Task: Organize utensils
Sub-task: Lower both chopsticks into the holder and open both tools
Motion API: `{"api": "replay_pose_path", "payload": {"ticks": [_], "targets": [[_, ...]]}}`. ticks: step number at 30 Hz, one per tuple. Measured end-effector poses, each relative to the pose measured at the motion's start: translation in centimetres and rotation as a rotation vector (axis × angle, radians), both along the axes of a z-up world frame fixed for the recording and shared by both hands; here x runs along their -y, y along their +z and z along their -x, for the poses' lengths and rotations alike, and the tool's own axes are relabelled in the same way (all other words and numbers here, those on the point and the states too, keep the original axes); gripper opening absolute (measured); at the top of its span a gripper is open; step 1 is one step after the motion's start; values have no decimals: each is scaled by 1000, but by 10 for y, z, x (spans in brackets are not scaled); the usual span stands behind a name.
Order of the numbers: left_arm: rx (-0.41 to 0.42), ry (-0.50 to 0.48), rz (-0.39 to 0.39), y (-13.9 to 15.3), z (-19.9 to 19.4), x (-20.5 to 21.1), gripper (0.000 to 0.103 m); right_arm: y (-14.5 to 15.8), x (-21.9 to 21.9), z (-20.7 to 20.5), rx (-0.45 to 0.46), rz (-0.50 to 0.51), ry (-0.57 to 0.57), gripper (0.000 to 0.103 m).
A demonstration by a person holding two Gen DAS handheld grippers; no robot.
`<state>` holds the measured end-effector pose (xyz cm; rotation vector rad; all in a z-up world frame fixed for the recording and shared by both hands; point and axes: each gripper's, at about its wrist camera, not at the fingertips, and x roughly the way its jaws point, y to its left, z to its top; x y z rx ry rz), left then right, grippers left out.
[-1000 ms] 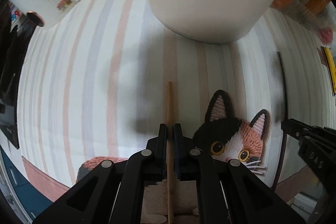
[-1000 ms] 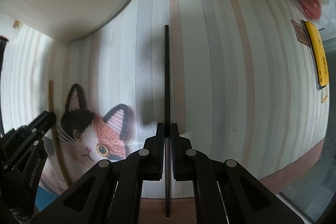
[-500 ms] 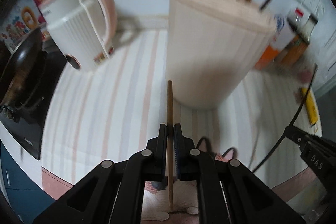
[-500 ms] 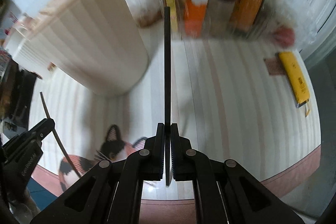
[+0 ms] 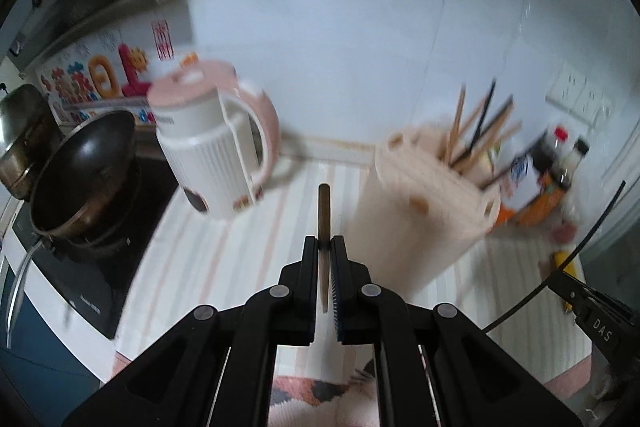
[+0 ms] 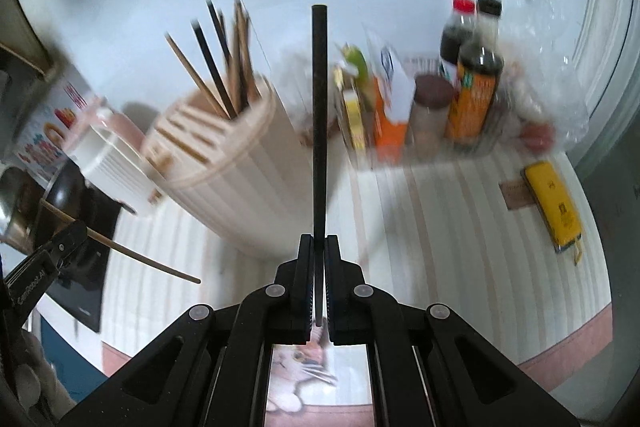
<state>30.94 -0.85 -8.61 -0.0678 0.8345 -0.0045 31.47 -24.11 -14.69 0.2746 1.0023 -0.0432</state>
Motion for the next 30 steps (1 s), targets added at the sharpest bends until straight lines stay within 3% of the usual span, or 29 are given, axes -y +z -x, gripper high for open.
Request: {"api": "replay_pose_path", "payload": {"ticks": [9, 16, 23, 30], "targets": [[139, 4, 37, 77, -9, -12, 4, 87, 6, -19, 130, -47, 7, 5], [226, -57, 56, 134, -29, 7, 4, 147, 19, -40, 248, -70, 2, 5], [220, -128, 99, 152, -67, 39, 4, 164, 28, -73, 300, -86, -27, 5], [133, -177, 100, 126, -99, 63, 4, 139, 26, -107, 247, -120, -21, 5]]}}
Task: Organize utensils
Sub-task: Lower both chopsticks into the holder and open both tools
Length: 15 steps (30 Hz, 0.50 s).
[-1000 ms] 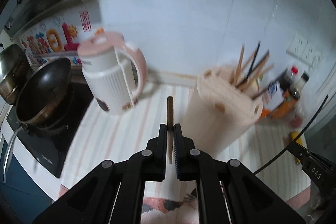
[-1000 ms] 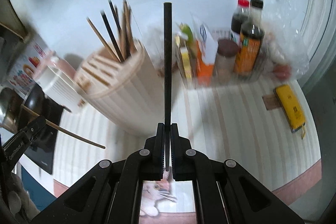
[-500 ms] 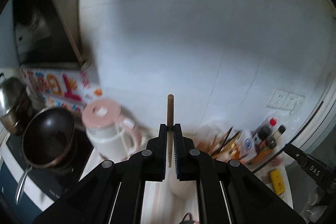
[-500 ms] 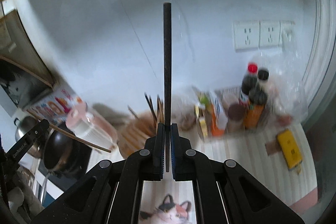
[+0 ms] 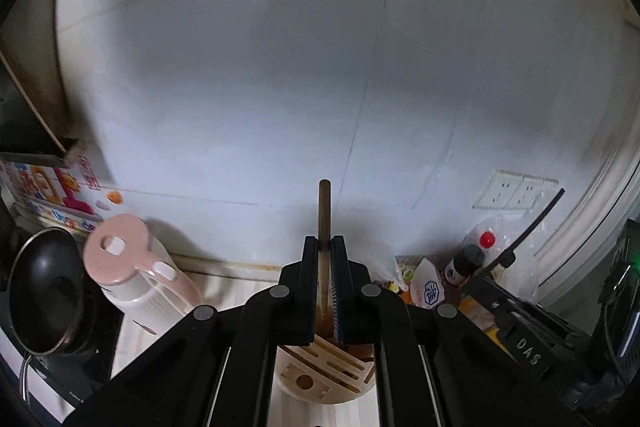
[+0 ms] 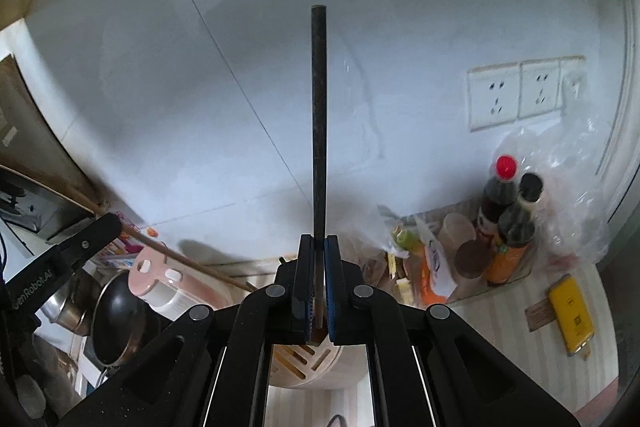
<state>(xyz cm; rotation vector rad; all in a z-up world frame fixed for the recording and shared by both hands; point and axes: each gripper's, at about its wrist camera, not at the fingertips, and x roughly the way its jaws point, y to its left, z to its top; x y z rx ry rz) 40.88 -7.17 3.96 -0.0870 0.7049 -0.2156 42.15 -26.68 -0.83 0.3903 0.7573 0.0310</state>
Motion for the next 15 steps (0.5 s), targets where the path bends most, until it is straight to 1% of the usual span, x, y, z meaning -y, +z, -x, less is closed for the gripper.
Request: {"api": "replay_pose_path", "payload": {"ticks": [4, 7, 8, 10, 11, 13, 14, 15], "targets": [[-52, -3, -15, -21, -17, 6, 4, -21, -4, -13, -45, 2, 14, 5], [-106, -29, -26, -33, -27, 11, 4, -35, -8, -21, -75, 15, 30, 5], [-132, -32, -26, -36, -30, 11, 7, -37, -9, -23, -81, 17, 35, 5], [-171, -17, -18, -40, -32, 7, 8, -46, -15, -30, -110, 25, 70, 5], [-180, -9, -12, -39, -30, 5, 9, -51, -16, -34, -135, 21, 87, 6], [-169, 20, -28, -38, -24, -1, 9, -58, -17, -37, -167, 7, 101, 8], [-160, 33, -40, -37, -21, -3, 12, -59, -16, -37, -171, 7, 103, 16], [-156, 47, -51, -38, -16, -6, 25, -60, -15, -34, -173, 5, 99, 28]]}}
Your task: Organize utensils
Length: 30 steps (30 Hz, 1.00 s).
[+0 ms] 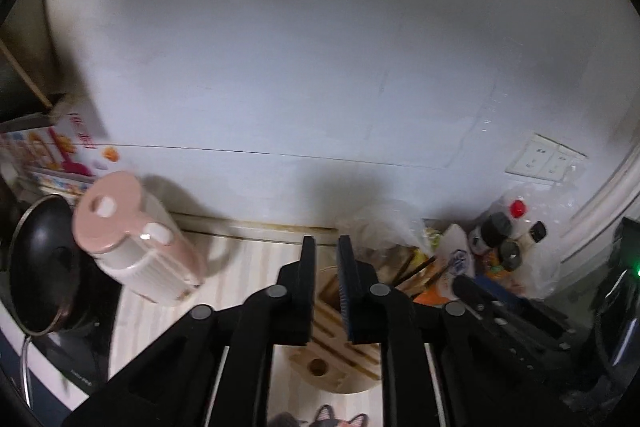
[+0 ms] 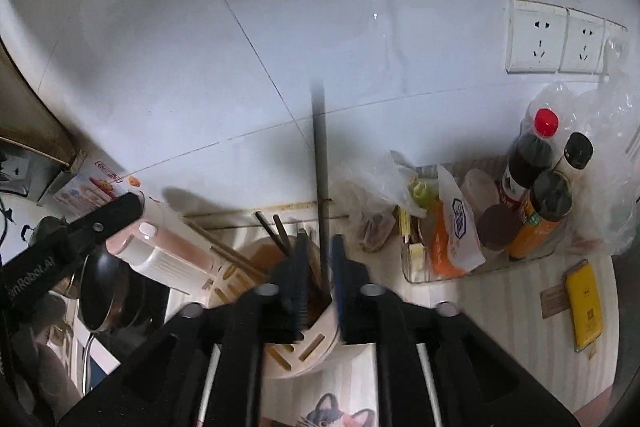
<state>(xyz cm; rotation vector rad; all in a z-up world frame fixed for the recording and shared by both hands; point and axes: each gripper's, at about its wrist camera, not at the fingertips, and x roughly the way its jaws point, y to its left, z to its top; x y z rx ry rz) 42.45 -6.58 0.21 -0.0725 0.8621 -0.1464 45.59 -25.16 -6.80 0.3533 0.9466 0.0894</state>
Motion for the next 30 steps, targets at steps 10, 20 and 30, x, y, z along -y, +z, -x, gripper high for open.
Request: {"api": "replay_pose_path", "payload": {"ticks": [10, 20, 30], "targets": [[-1, 111, -73, -42, 45, -20, 89, -5, 11, 47, 13, 136, -46, 44], [20, 156, -182, -66, 76, -4, 101, -19, 8, 74, 28, 308, -39, 98], [68, 180, -180, -53, 116, -1, 101, -10, 5, 105, 78, 384, -26, 102]]}}
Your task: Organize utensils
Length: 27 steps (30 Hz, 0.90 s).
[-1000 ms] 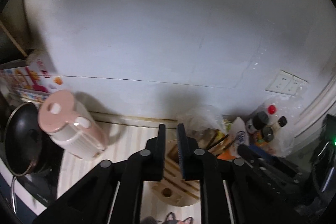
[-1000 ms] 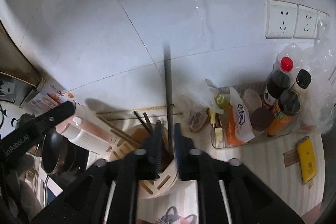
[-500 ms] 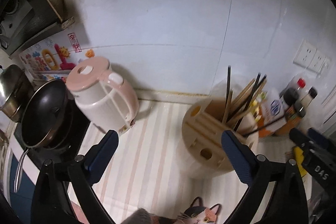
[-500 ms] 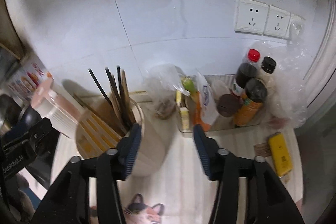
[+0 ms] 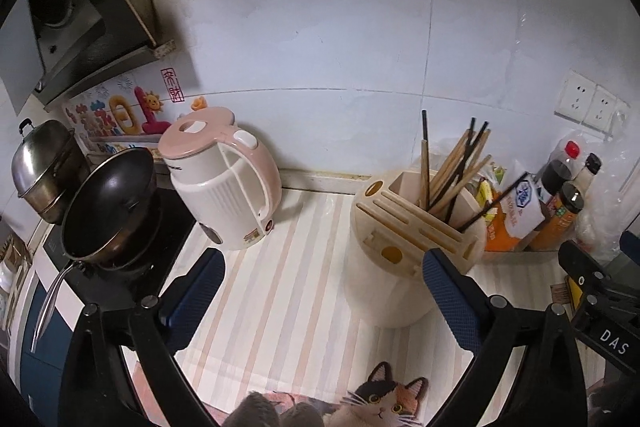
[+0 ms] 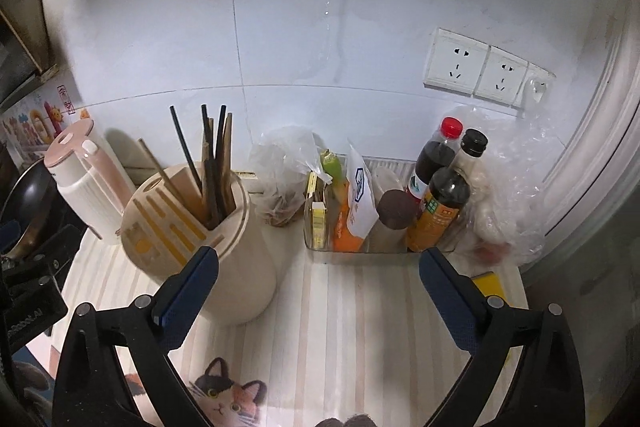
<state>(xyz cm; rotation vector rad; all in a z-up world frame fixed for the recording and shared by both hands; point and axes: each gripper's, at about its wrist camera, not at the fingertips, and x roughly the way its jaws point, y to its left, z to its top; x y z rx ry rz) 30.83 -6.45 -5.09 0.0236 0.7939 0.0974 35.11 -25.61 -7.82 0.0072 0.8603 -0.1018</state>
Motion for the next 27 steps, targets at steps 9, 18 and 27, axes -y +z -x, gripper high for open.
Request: {"api": "replay_pose_path", "payload": {"ticks": [9, 18, 27], "targets": [[82, -50, 29, 38, 70, -12, 101, 44, -11, 74, 99, -2, -36, 103], [153, -79, 30, 78, 162, -44, 101, 98, -41, 185, 195, 22, -85, 103], [162, -99, 42, 91, 232, -68, 101, 131, -69, 277, 252, 26, -124, 103]]}}
